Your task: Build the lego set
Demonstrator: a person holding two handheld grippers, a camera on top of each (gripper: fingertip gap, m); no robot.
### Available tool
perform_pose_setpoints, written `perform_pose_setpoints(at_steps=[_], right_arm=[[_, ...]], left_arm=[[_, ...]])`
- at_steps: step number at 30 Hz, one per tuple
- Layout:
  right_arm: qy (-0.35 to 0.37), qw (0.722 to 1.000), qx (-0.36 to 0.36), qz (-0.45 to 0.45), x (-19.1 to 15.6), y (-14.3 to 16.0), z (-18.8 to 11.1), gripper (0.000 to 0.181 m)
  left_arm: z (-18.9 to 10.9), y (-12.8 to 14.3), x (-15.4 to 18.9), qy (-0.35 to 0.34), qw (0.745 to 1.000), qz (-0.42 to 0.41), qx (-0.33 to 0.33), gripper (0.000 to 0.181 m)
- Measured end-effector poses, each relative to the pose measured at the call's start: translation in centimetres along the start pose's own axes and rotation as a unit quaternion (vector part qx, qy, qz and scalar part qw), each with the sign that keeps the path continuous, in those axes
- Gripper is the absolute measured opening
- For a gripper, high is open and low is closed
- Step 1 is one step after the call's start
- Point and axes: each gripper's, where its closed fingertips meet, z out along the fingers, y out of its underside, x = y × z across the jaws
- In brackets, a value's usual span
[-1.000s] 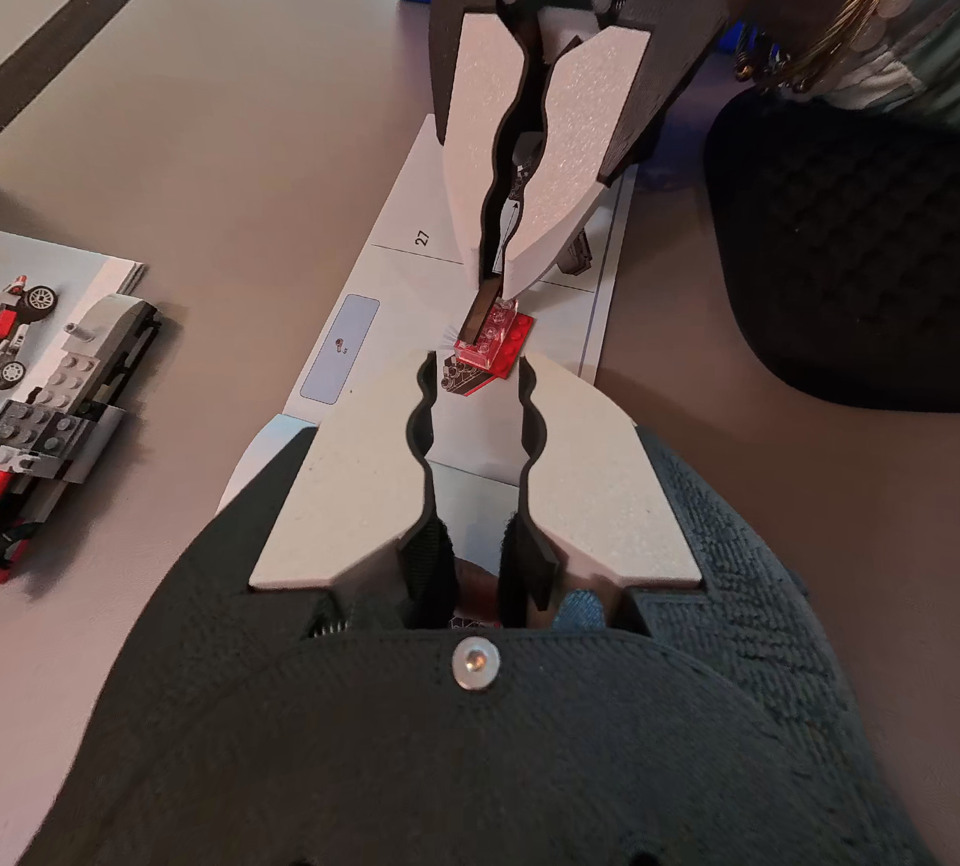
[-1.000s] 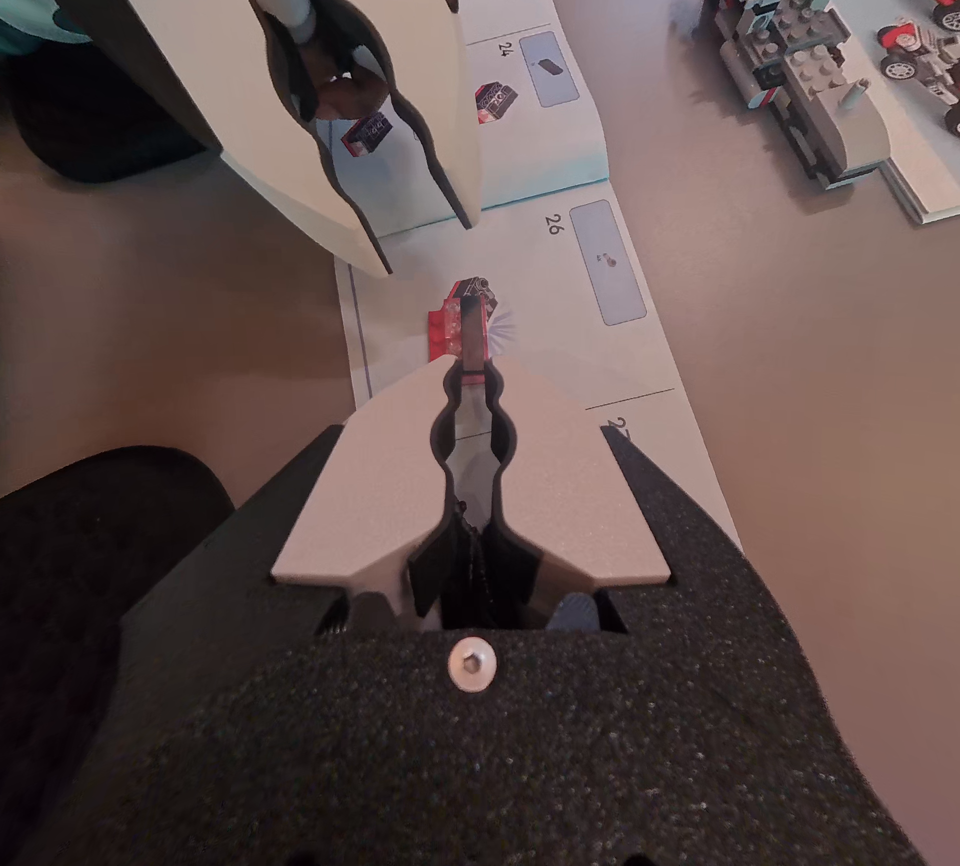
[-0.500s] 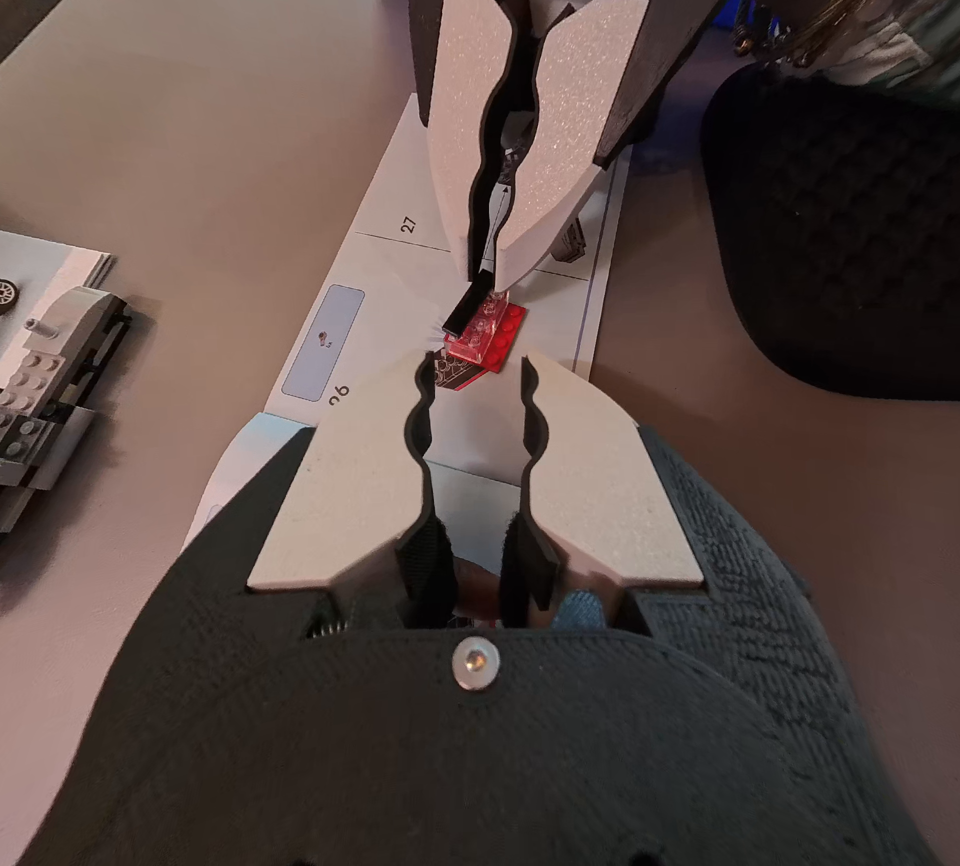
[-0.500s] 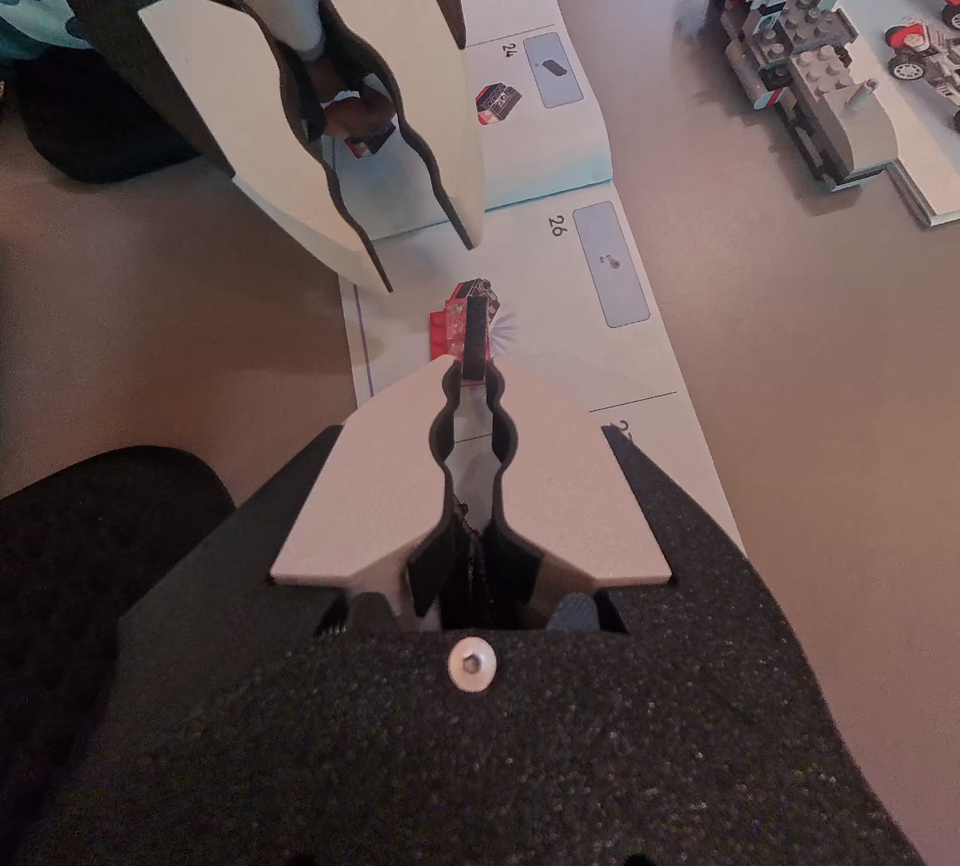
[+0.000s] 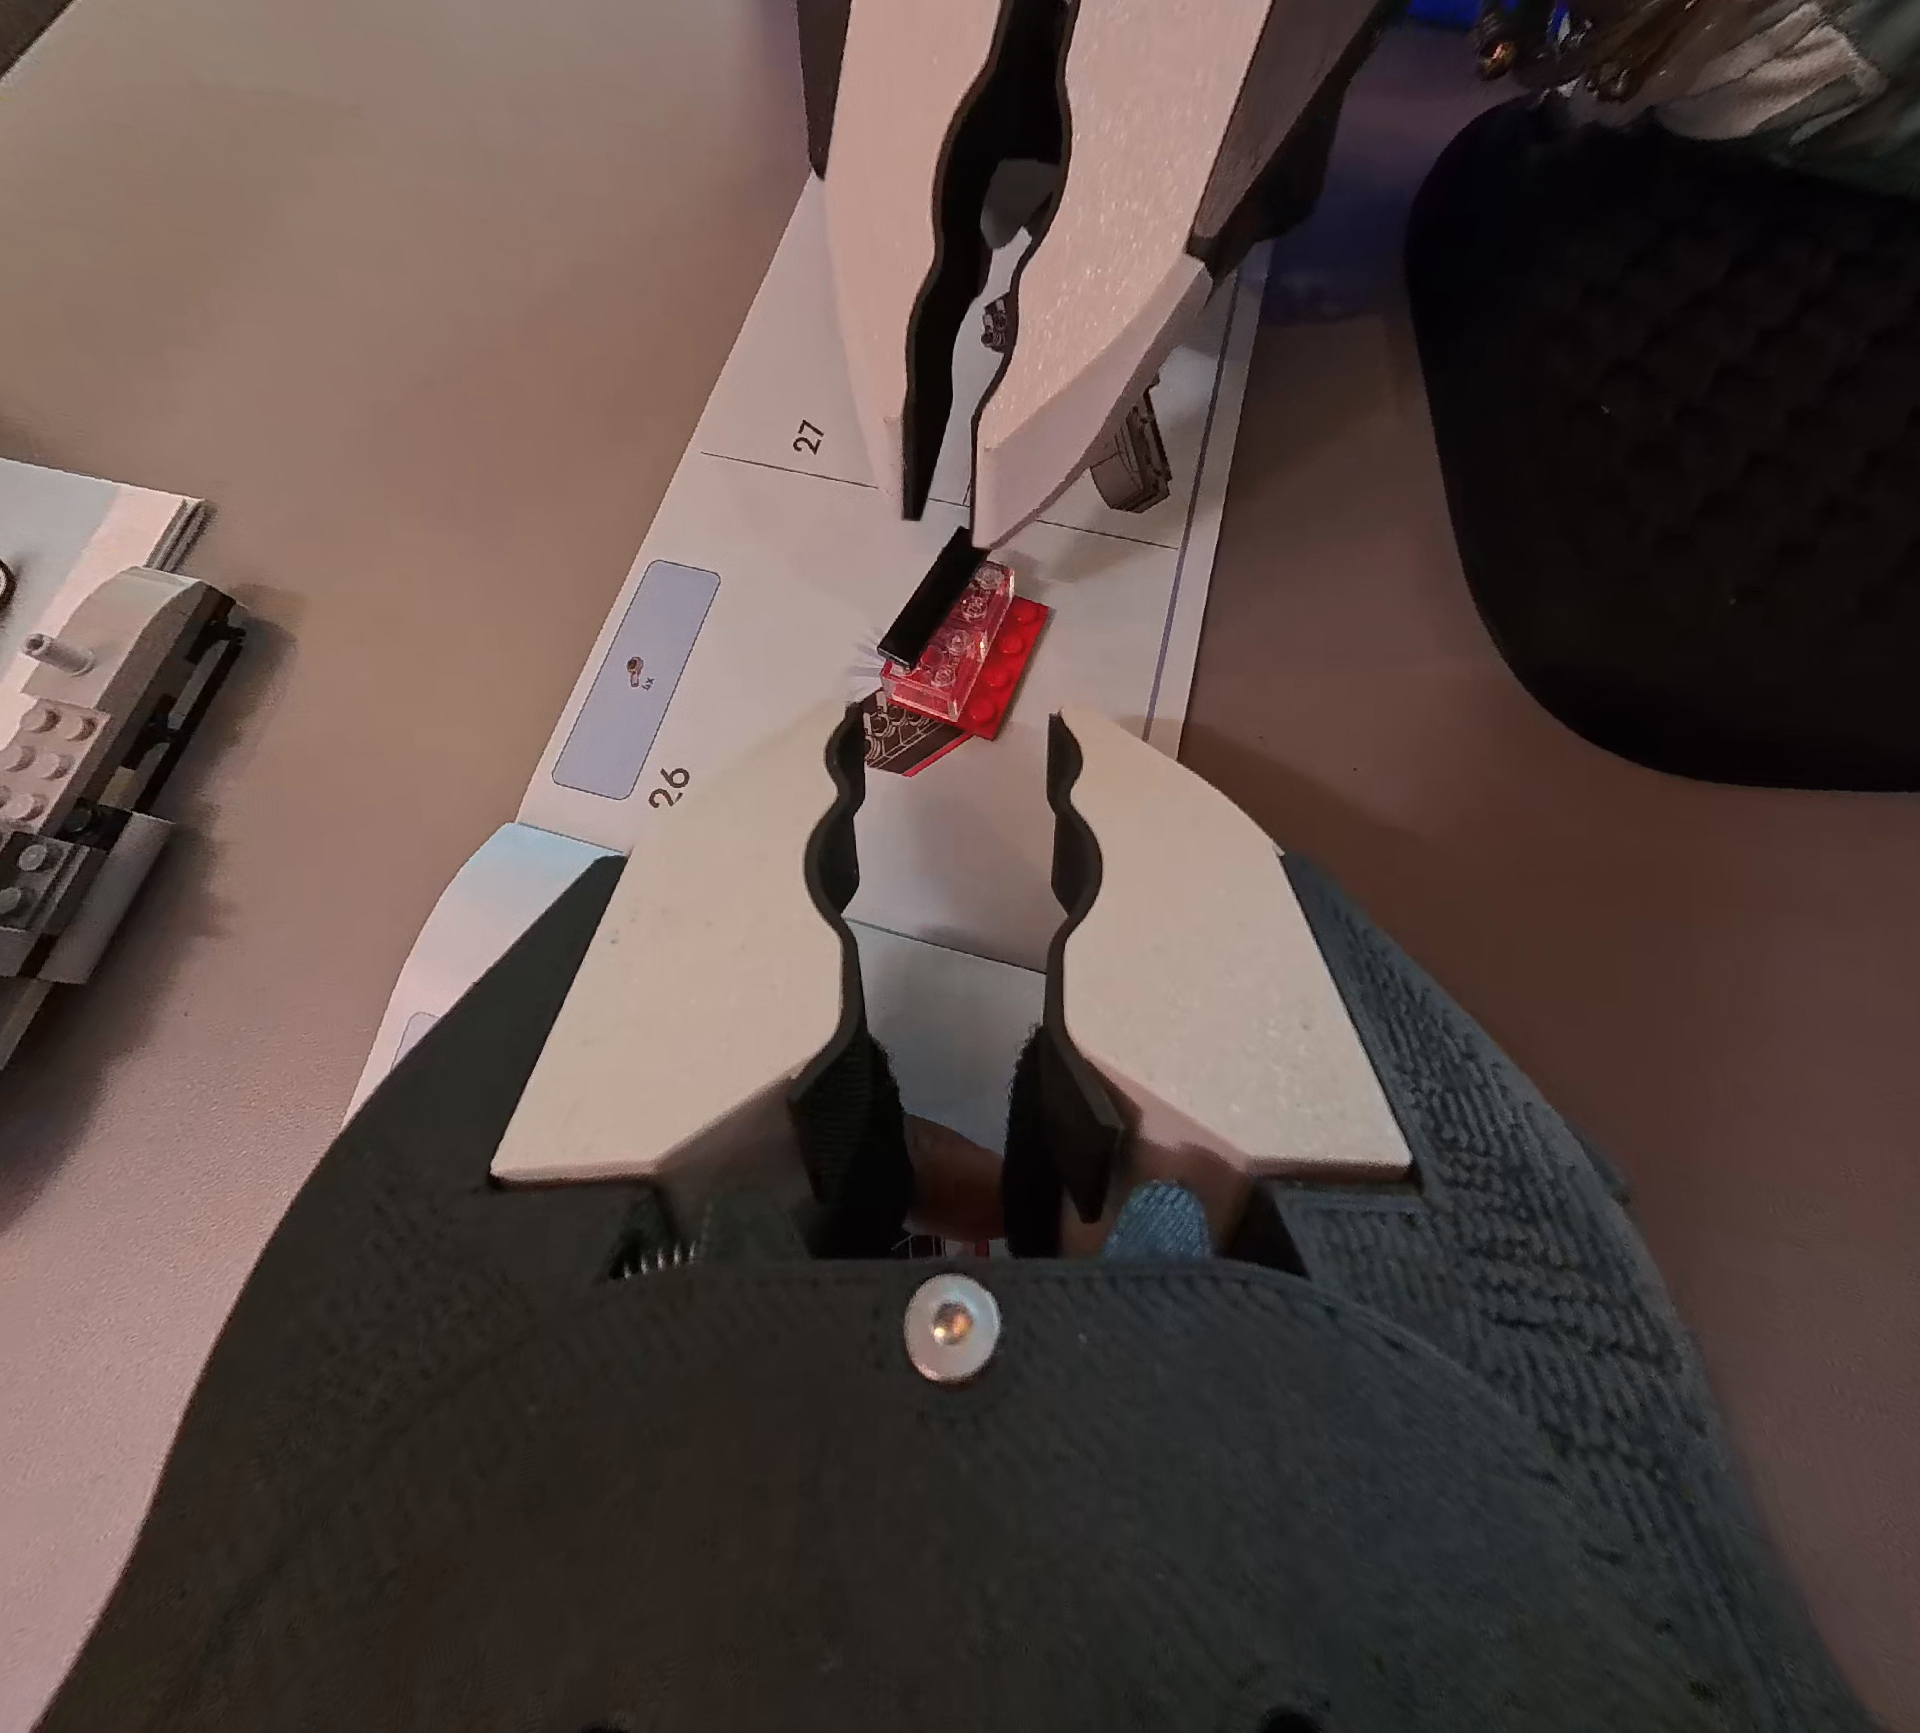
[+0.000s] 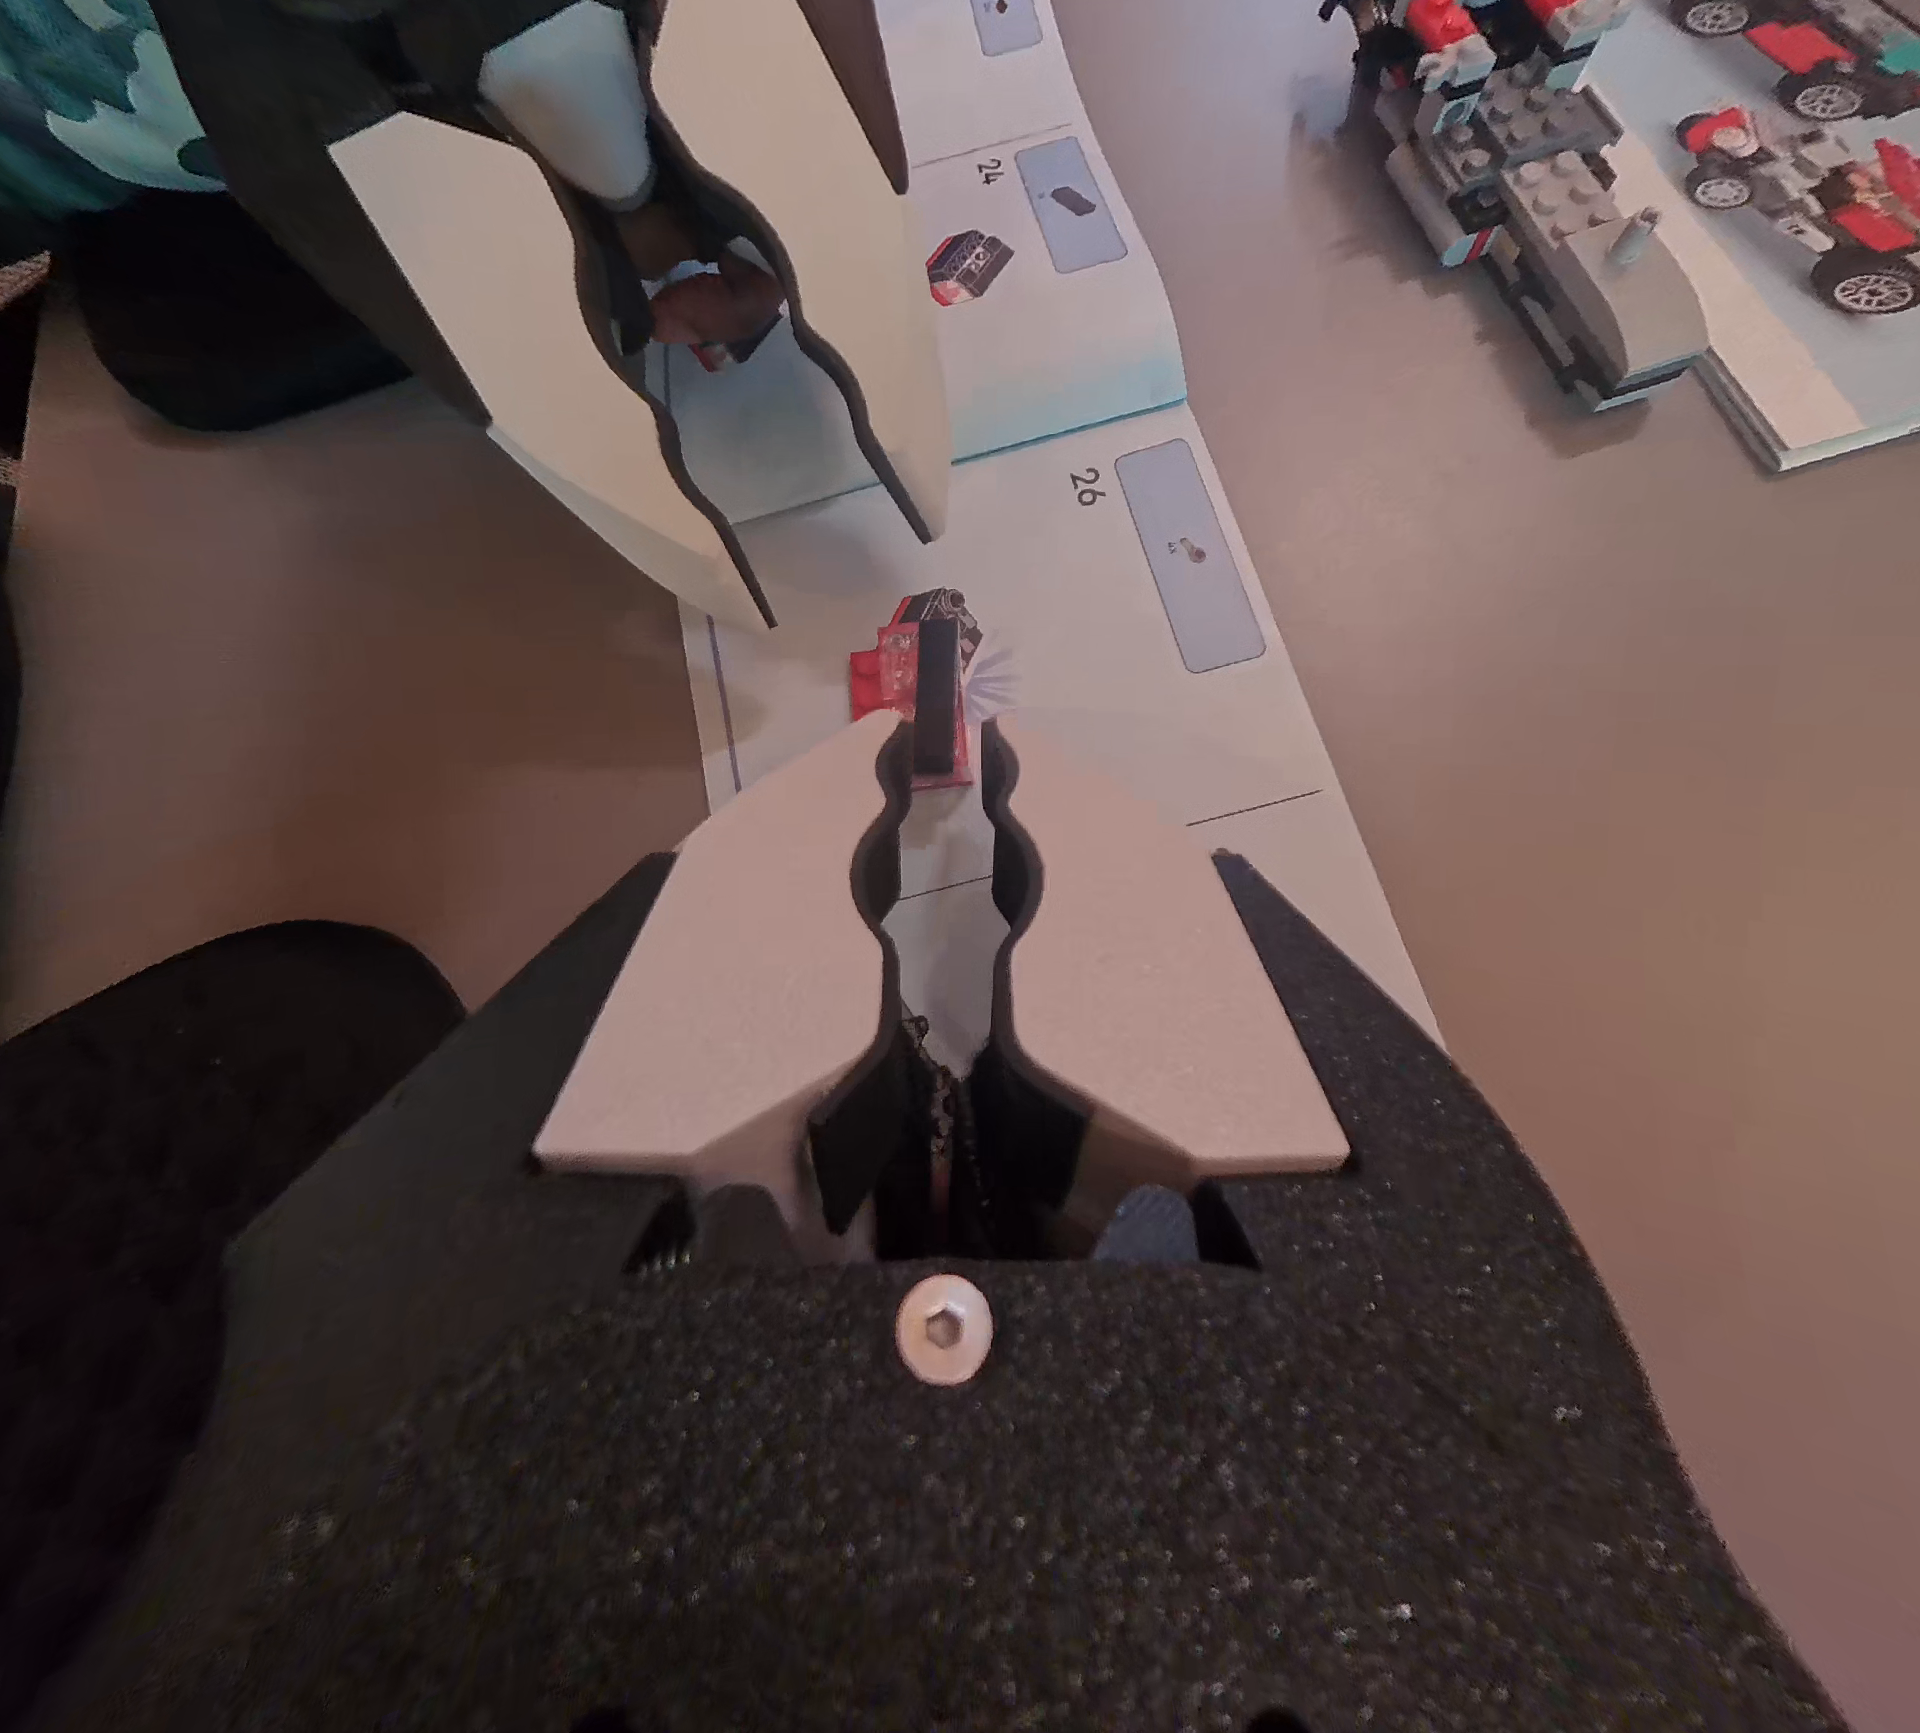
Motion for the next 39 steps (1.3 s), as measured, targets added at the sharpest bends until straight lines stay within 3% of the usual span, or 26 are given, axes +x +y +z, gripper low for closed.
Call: perform_pose_setpoints(at_steps=[29, 34, 39], right_arm=[[0.049, 0.998, -0.002, -0.047, 0.1, -0.9, -1.0, 0.005], [0.047, 0.998, 0.032, -0.031, 0.3, -1.3, -2.0, 0.0], [0.035, 0.998, 0.002, -0.046, -0.4, -0.8, -0.7, 0.001]], left_arm=[[-0.3, -0.2, -0.6, -0.029, 0.999, 0.005, -0.012, 0.033], [-0.4, -0.3, -0.9, -0.039, 0.999, 0.0, -0.019, 0.019], [0.0, 0.2, -0.8, -0.032, 0.999, -0.007, -0.029, 0.022]])
